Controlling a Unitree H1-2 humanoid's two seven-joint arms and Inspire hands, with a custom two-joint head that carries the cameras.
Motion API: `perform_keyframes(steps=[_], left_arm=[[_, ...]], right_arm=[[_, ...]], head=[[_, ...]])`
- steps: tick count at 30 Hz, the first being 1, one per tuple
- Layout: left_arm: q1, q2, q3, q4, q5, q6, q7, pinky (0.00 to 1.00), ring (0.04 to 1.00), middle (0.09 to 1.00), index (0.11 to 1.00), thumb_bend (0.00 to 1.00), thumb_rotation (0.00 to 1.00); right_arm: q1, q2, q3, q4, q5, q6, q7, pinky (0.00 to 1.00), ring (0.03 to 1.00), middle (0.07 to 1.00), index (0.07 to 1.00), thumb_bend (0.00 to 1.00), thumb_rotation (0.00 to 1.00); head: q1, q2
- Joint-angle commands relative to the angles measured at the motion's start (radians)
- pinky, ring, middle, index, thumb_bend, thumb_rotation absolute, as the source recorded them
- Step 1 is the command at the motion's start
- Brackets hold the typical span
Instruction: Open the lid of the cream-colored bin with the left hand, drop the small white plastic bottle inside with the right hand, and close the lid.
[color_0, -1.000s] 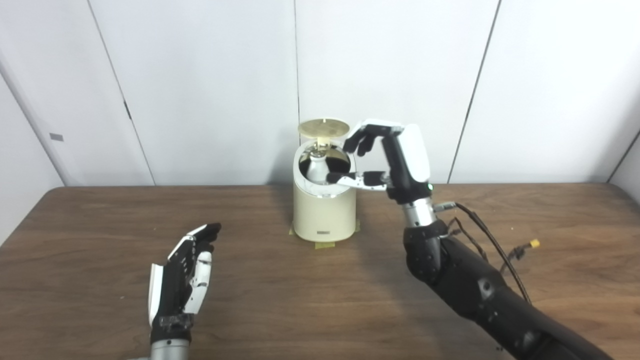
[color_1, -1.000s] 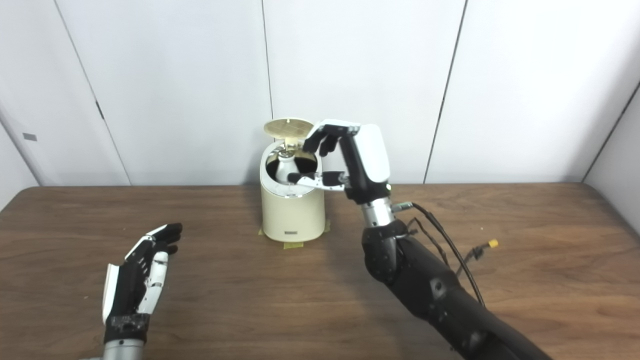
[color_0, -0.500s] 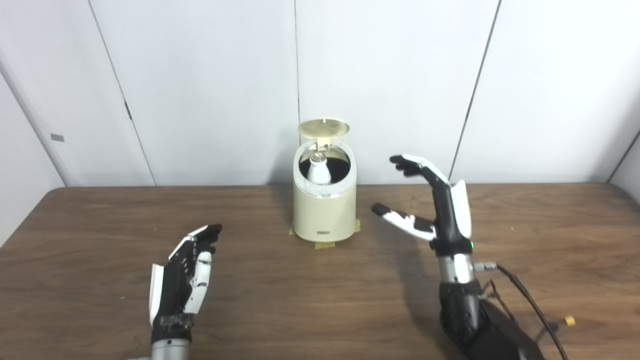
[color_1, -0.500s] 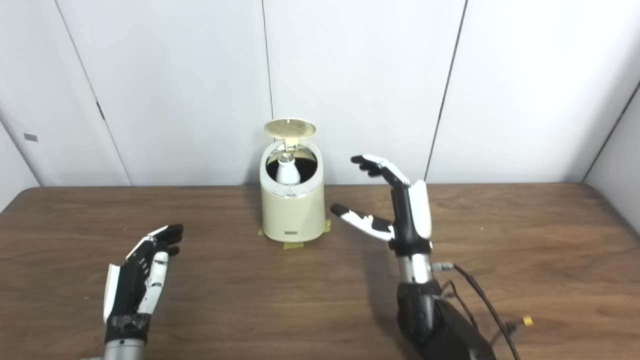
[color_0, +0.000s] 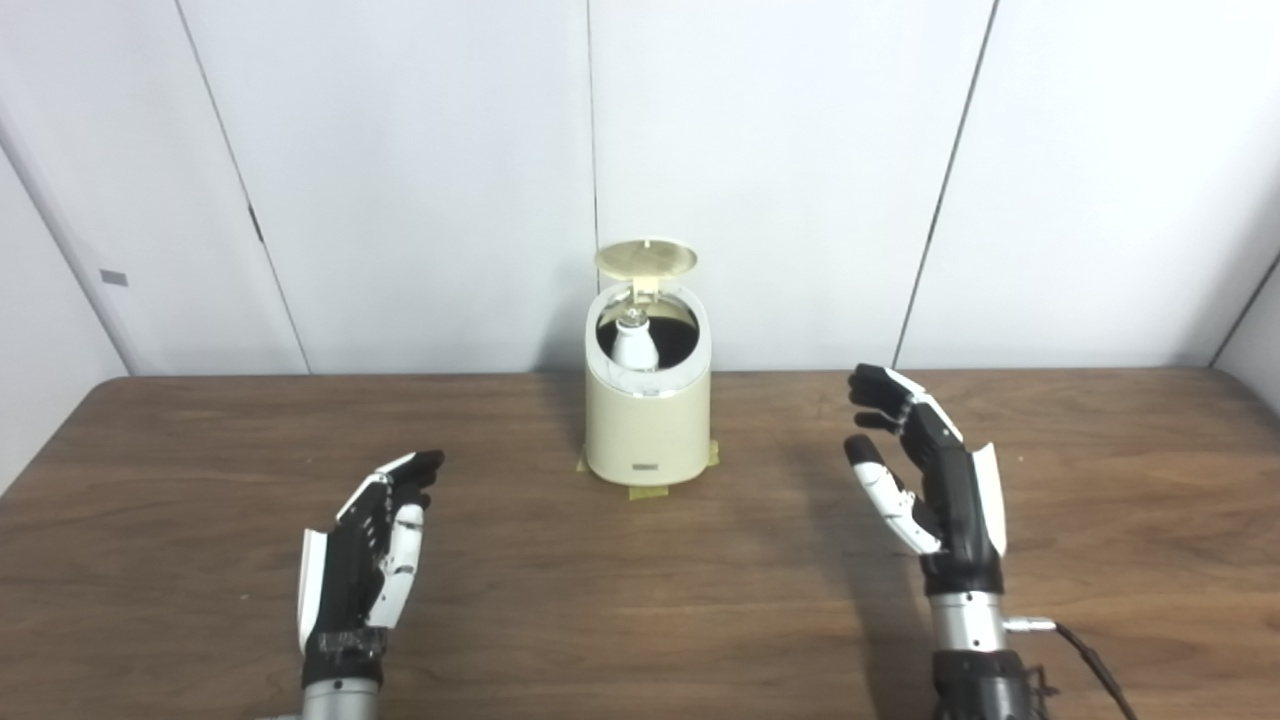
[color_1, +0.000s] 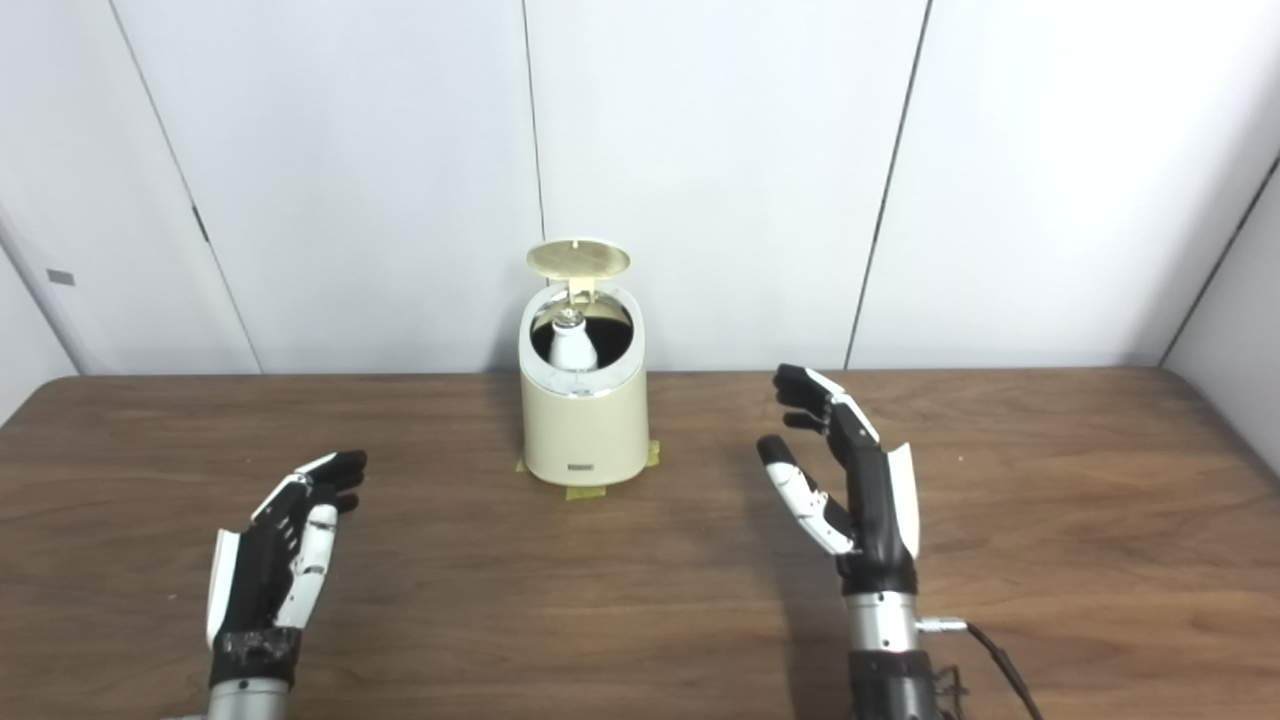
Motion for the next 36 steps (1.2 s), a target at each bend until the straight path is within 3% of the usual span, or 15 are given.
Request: perform_keyframes(steps=[1,8,12,19,24,26,30,31,34,36], left_arm=[[0.036,-0.037,-0.025,0.074,0.019,-0.030,-0.001,0.75,0.790,0.784,0.758,0.18,0.73],[0.039,-0.031,-0.024,0.069,0.024,-0.031,-0.003,0.74,0.789,0.784,0.759,0.17,0.73],[0.042,-0.027,-0.025,0.063,0.023,-0.025,-0.007,0.75,0.794,0.789,0.762,0.18,0.74],[0.051,-0.018,-0.022,0.053,0.019,-0.022,-0.012,0.75,0.793,0.786,0.760,0.18,0.75],[0.041,-0.006,-0.014,0.032,0.024,-0.007,-0.017,0.74,0.788,0.787,0.763,0.20,0.75],[0.023,0.006,-0.013,0.002,0.030,0.009,-0.026,0.73,0.791,0.790,0.768,0.24,0.79],[-0.041,0.036,-0.007,-0.086,0.080,0.078,-0.050,0.75,0.791,0.789,0.771,0.45,0.97],[-0.060,0.042,-0.003,-0.102,0.083,0.093,-0.056,0.76,0.795,0.793,0.776,0.53,0.99],[-0.125,0.048,0.012,-0.161,0.075,0.174,-0.083,0.79,0.804,0.795,0.779,0.66,1.00],[-0.173,0.053,0.018,-0.200,0.079,0.236,-0.098,0.83,0.824,0.804,0.790,0.70,1.00]], right_arm=[[0.015,0.021,-0.029,-0.020,-0.012,-0.012,0.026,0.68,0.749,0.759,0.773,0.32,0.58],[0.066,0.059,-0.086,-0.020,-0.067,0.008,0.065,0.64,0.724,0.751,0.767,0.31,0.66],[0.066,0.076,-0.110,0.004,-0.057,-0.018,0.090,0.63,0.710,0.739,0.744,0.28,0.62],[0.078,0.098,-0.132,0.014,-0.080,0.005,0.117,0.61,0.703,0.724,0.719,0.21,0.50],[0.080,0.109,-0.137,0.011,-0.084,0.007,0.129,0.60,0.703,0.724,0.721,0.22,0.48],[0.078,0.112,-0.140,0.014,-0.095,0.008,0.126,0.60,0.701,0.722,0.721,0.22,0.49],[0.074,0.116,-0.145,0.025,-0.100,0.005,0.128,0.59,0.699,0.720,0.717,0.22,0.51],[0.073,0.118,-0.146,0.027,-0.100,0.005,0.128,0.59,0.700,0.719,0.717,0.22,0.52],[0.074,0.122,-0.146,0.023,-0.101,0.016,0.131,0.59,0.702,0.720,0.718,0.23,0.55],[0.074,0.123,-0.146,0.025,-0.108,0.018,0.129,0.59,0.702,0.720,0.719,0.23,0.57]], head=[[0.001,0.001],[-0.002,0.007],[-0.001,0.012],[-0.001,0.017],[-0.003,0.014],[-0.003,0.012],[-0.001,0.009],[0.000,0.006],[0.002,0.003],[0.003,0.001]])
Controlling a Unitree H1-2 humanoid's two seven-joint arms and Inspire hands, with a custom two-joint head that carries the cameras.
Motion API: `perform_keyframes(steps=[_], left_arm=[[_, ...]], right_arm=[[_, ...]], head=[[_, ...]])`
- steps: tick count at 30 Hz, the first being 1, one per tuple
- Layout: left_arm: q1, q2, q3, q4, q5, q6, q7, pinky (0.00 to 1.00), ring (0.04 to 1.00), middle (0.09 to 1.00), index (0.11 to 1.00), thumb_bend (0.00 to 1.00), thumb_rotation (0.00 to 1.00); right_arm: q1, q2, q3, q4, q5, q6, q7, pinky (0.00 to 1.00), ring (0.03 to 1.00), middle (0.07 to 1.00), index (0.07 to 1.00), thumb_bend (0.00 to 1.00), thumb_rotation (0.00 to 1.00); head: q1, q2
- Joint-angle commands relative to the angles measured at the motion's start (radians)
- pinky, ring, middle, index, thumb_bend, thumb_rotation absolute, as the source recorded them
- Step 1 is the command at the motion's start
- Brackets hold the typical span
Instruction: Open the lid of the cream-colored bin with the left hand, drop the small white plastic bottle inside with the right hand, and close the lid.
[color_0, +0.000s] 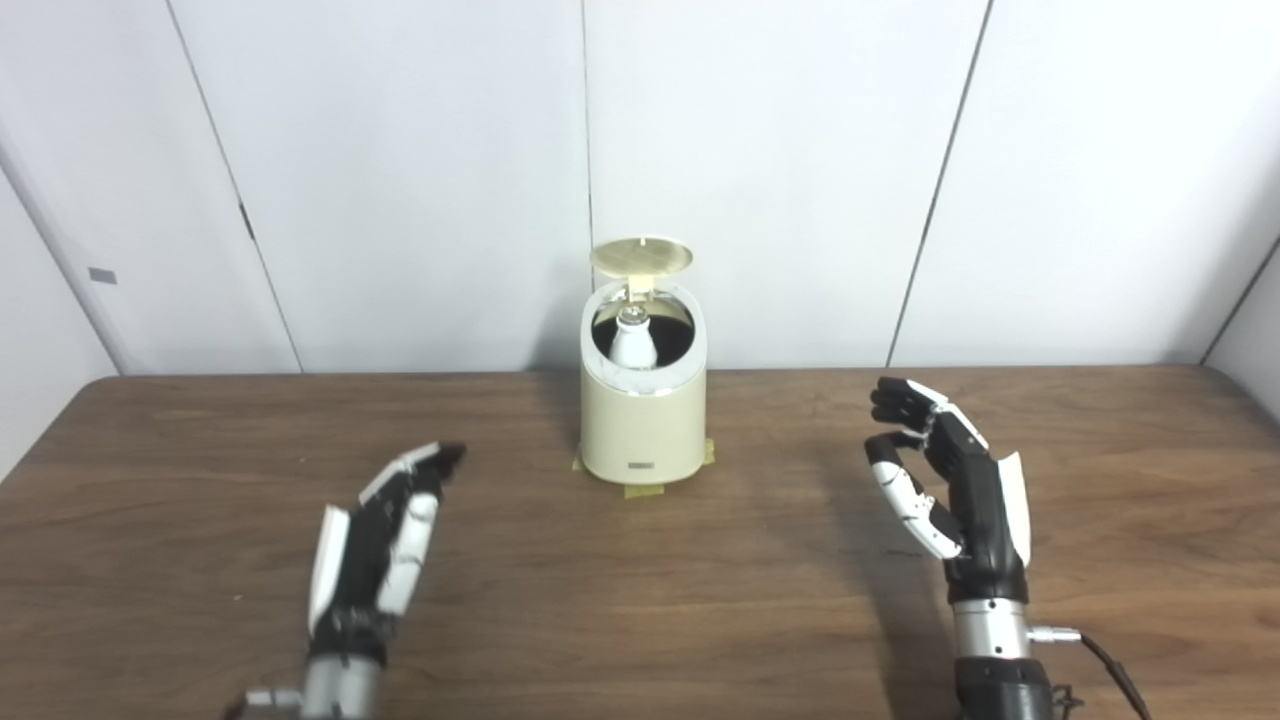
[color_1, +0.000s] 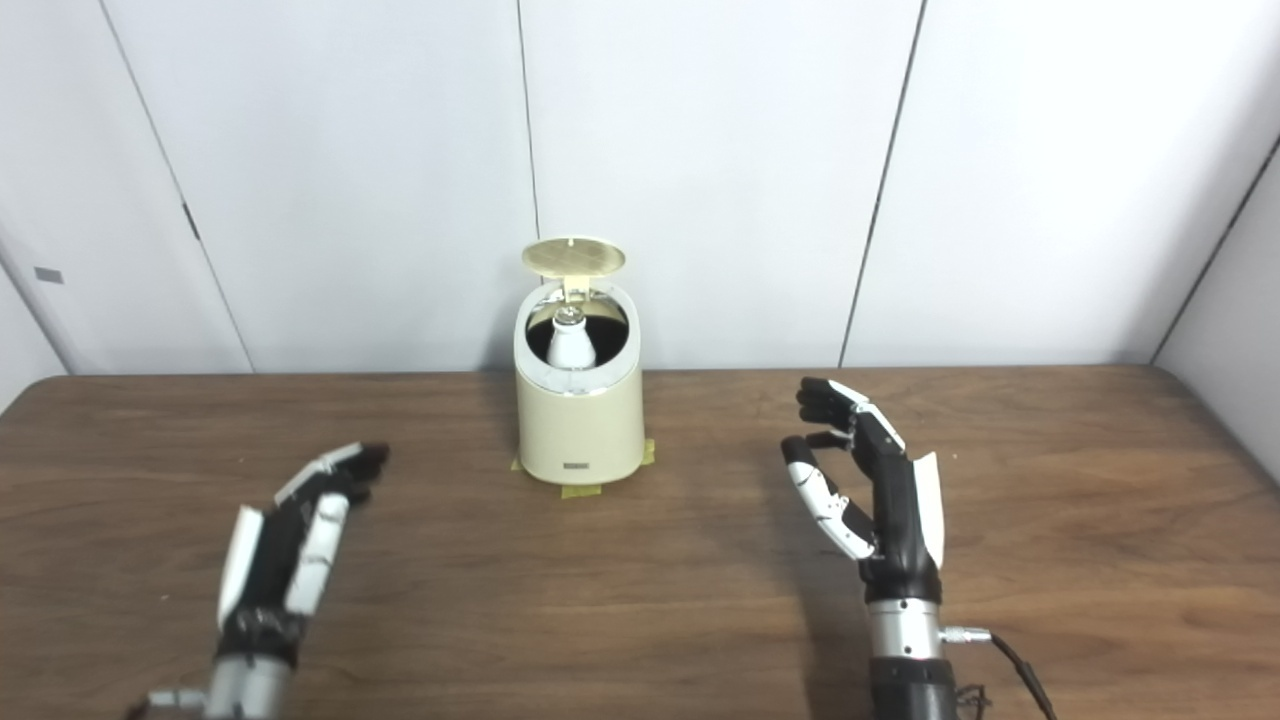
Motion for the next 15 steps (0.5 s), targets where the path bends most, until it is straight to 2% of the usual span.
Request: perform_keyframes(steps=[1,7,10,15], left_arm=[[-0.112,0.013,0.001,-0.072,0.023,0.040,-0.018,0.84,0.827,0.804,0.792,0.70,1.00],[-0.270,0.079,-0.033,-0.155,0.094,0.274,-0.129,0.98,0.908,0.861,0.858,0.69,1.00],[-0.351,0.105,-0.064,-0.169,0.147,0.349,-0.168,0.94,0.909,0.872,0.871,0.68,1.00],[-0.466,0.121,-0.104,-0.174,0.223,0.434,-0.211,0.87,0.890,0.862,0.850,0.74,1.00]], right_arm=[[0.038,0.037,0.009,0.041,-0.024,-0.009,-0.001,0.59,0.701,0.720,0.719,0.23,0.57],[0.033,0.044,0.005,0.053,-0.036,-0.024,-0.008,0.58,0.683,0.705,0.709,0.23,0.58],[0.034,0.047,0.001,0.054,-0.035,-0.024,-0.004,0.59,0.684,0.706,0.710,0.22,0.56],[0.032,0.050,-0.003,0.060,-0.045,-0.037,-0.013,0.58,0.678,0.701,0.700,0.22,0.56]], head=[[0.003,0.001],[0.003,-0.001],[0.005,-0.002],[0.006,0.000]])
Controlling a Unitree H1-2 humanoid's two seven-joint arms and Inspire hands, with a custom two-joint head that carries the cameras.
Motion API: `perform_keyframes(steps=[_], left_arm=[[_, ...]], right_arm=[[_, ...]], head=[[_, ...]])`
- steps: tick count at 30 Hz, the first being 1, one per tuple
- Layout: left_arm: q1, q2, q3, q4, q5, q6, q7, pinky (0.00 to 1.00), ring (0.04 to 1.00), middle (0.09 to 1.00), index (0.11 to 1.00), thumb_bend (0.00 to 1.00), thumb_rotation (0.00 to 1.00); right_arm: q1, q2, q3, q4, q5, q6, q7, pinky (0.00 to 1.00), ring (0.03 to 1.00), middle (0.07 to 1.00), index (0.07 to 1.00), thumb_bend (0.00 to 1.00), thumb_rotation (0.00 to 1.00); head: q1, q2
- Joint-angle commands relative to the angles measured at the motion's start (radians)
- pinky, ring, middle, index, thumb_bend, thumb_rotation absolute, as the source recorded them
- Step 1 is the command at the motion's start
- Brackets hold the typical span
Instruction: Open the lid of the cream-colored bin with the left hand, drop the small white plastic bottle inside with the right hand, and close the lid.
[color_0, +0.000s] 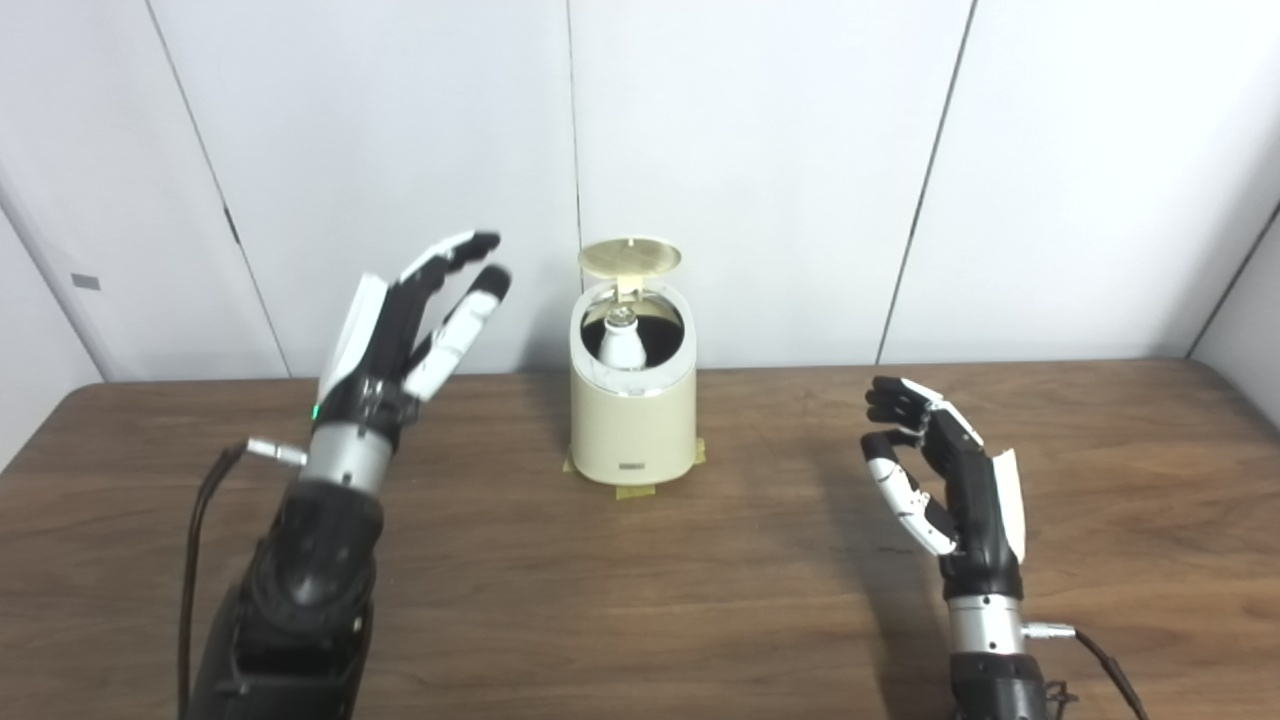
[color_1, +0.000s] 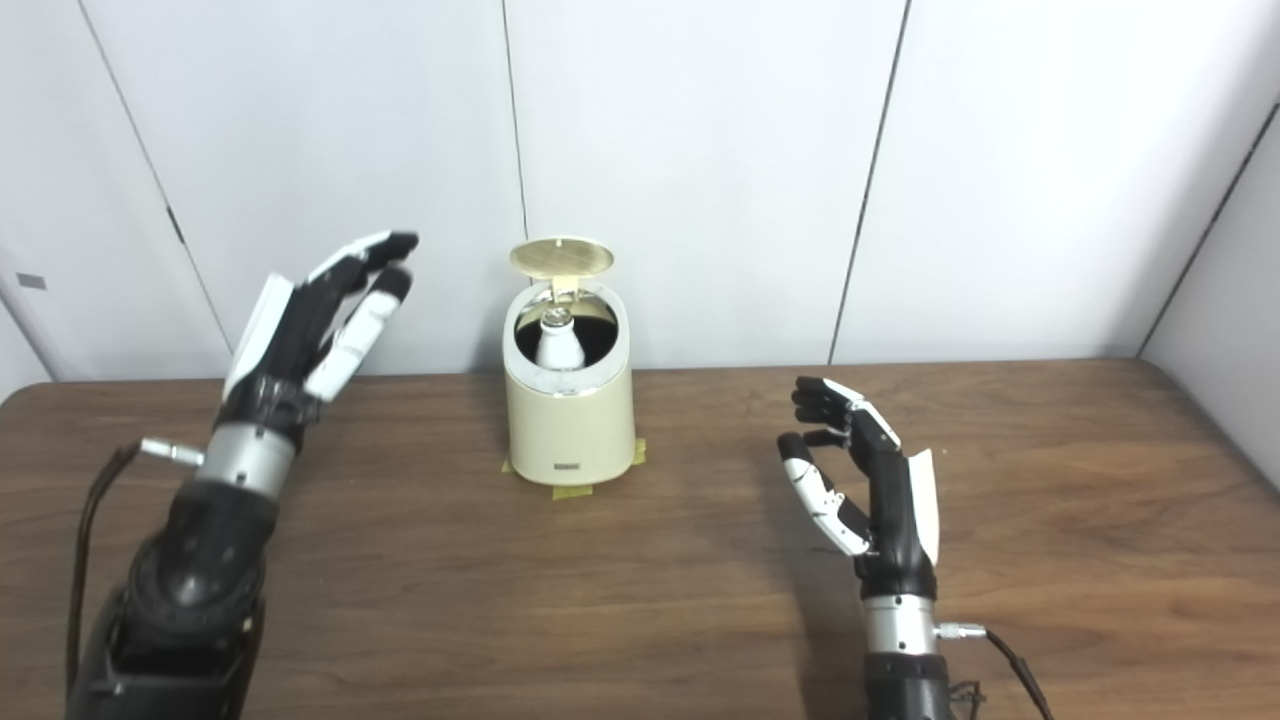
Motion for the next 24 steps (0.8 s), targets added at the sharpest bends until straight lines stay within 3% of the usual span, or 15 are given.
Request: perform_keyframes(steps=[1,6,9,13,17,24], left_arm=[[-0.092,0.013,-0.015,-0.032,0.042,0.024,-0.013,0.86,0.881,0.860,0.840,0.77,1.00],[-0.179,-0.006,-0.048,0.000,0.126,0.045,-0.095,0.84,0.875,0.860,0.826,0.82,1.00],[-0.236,-0.003,-0.098,0.031,0.228,0.045,-0.170,0.76,0.842,0.834,0.790,0.84,1.00],[-0.288,0.003,-0.151,0.098,0.296,0.043,-0.207,0.96,0.900,0.837,0.797,0.85,1.00],[-0.333,-0.012,-0.160,0.159,0.346,0.044,-0.226,0.99,0.959,0.902,0.854,0.84,1.00],[-0.422,-0.053,-0.156,0.258,0.476,0.045,-0.338,1.00,1.000,0.933,0.849,0.79,1.00]], right_arm=[[0.041,0.036,0.007,0.052,-0.008,-0.036,-0.009,0.58,0.681,0.704,0.702,0.22,0.56],[0.041,0.037,0.004,0.051,-0.010,-0.030,-0.008,0.59,0.690,0.708,0.707,0.22,0.57],[0.040,0.039,0.002,0.048,-0.008,-0.026,-0.007,0.60,0.694,0.710,0.708,0.23,0.58],[0.037,0.042,-0.001,0.057,-0.005,-0.037,-0.010,0.60,0.697,0.715,0.711,0.22,0.57],[0.037,0.047,-0.003,0.057,0.001,-0.034,-0.008,0.59,0.696,0.713,0.710,0.23,0.56],[0.037,0.052,0.002,0.052,-0.019,-0.025,-0.012,0.59,0.687,0.706,0.708,0.22,0.57]], head=[[0.000,0.001],[0.000,0.004],[-0.001,0.003],[-0.003,-0.003],[0.000,-0.006],[-0.005,-0.010]])
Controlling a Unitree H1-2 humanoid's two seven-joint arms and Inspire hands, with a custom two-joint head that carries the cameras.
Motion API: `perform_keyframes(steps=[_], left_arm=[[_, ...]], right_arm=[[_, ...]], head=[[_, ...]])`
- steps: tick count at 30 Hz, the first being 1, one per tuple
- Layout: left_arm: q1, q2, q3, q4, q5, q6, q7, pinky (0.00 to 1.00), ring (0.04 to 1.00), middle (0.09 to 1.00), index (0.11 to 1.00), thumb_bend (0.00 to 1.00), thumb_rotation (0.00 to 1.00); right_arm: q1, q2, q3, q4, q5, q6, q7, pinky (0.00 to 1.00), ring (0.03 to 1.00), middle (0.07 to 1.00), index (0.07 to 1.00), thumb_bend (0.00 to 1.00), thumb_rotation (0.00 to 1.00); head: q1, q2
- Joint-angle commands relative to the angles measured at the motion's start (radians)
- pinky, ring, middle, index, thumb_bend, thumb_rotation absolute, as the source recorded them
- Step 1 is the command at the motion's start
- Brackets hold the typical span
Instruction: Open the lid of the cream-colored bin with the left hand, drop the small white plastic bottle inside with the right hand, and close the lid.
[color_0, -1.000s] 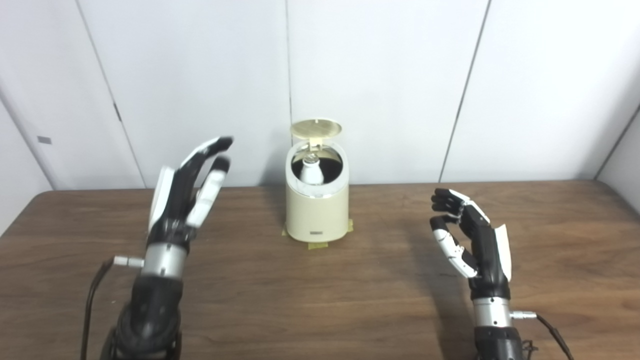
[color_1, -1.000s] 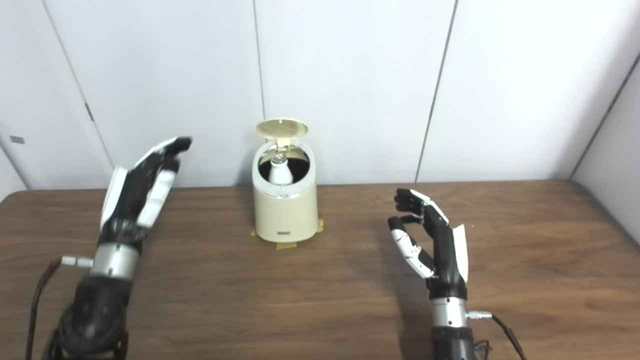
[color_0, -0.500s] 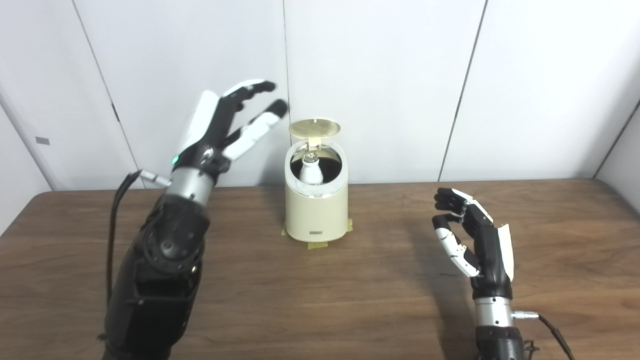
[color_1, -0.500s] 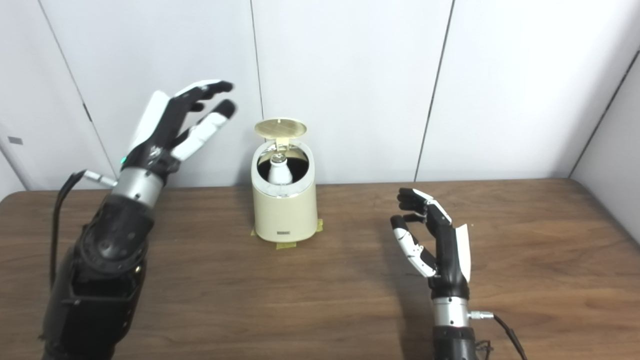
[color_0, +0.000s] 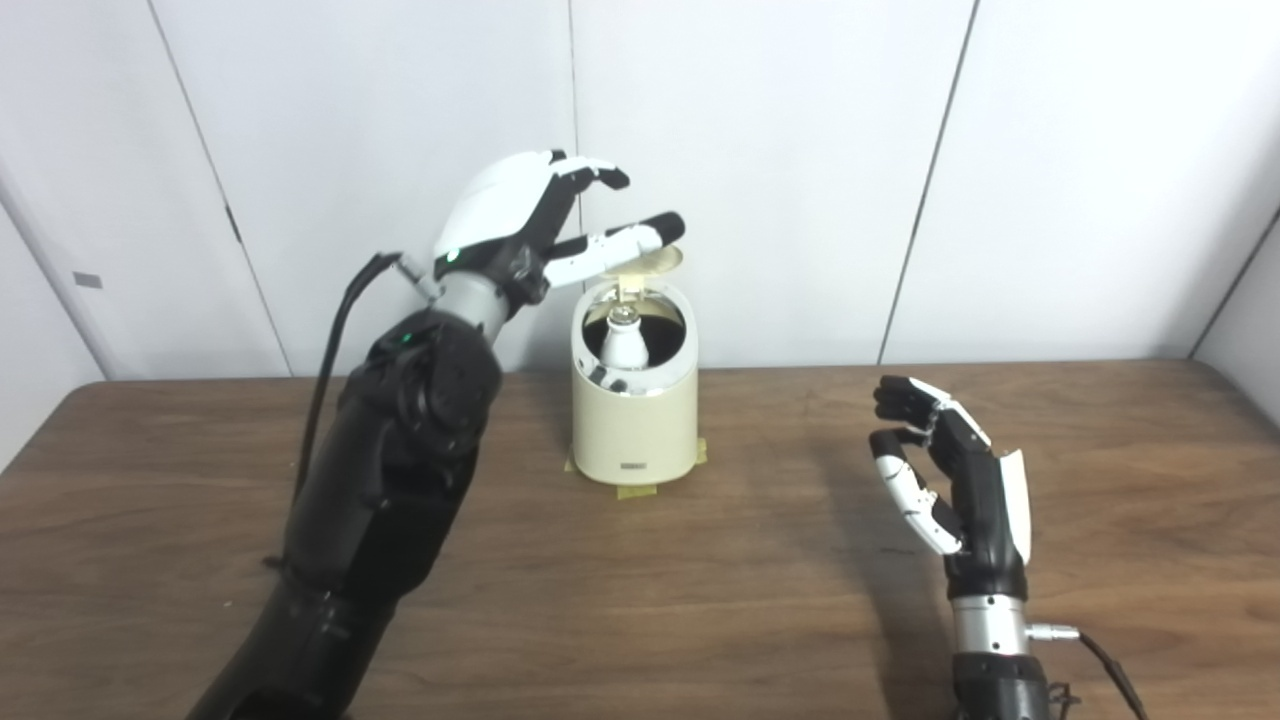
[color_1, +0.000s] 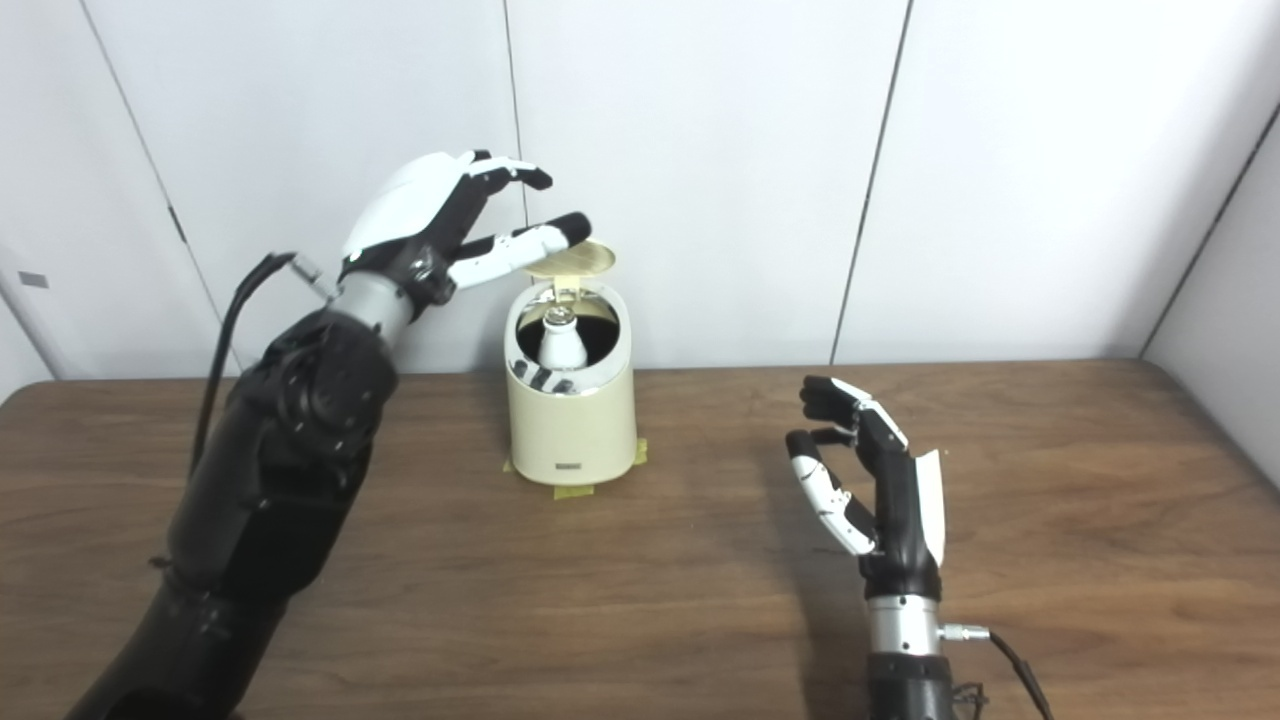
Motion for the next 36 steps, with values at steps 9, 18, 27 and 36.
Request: perform_keyframes(steps=[9,18,27,36], left_arm=[[-0.100,-0.033,-0.010,0.074,0.124,-0.002,-0.026,1.00,0.989,0.907,0.825,0.79,1.00],[-0.098,-0.038,-0.019,0.104,0.134,-0.002,-0.052,1.00,0.990,0.889,0.838,0.83,1.00],[-0.068,-0.045,-0.015,0.094,0.172,-0.002,-0.093,0.78,0.824,0.789,0.848,0.86,1.00],[-0.025,-0.051,-0.025,0.082,0.212,-0.002,-0.096,1.00,0.987,0.872,0.812,0.91,1.00]], right_arm=[[0.039,0.051,0.015,0.051,-0.025,-0.026,-0.016,0.59,0.684,0.704,0.704,0.23,0.53],[0.040,0.052,0.017,0.053,-0.036,-0.025,-0.018,0.57,0.675,0.705,0.702,0.22,0.50],[0.037,0.050,0.012,0.057,-0.001,-0.024,0.003,0.59,0.684,0.711,0.707,0.22,0.46],[0.037,0.047,0.015,0.061,-0.023,-0.027,-0.008,0.57,0.674,0.705,0.703,0.21,0.44]], head=[[-0.003,-0.003],[-0.005,-0.004],[-0.002,-0.006],[-0.002,-0.003]])
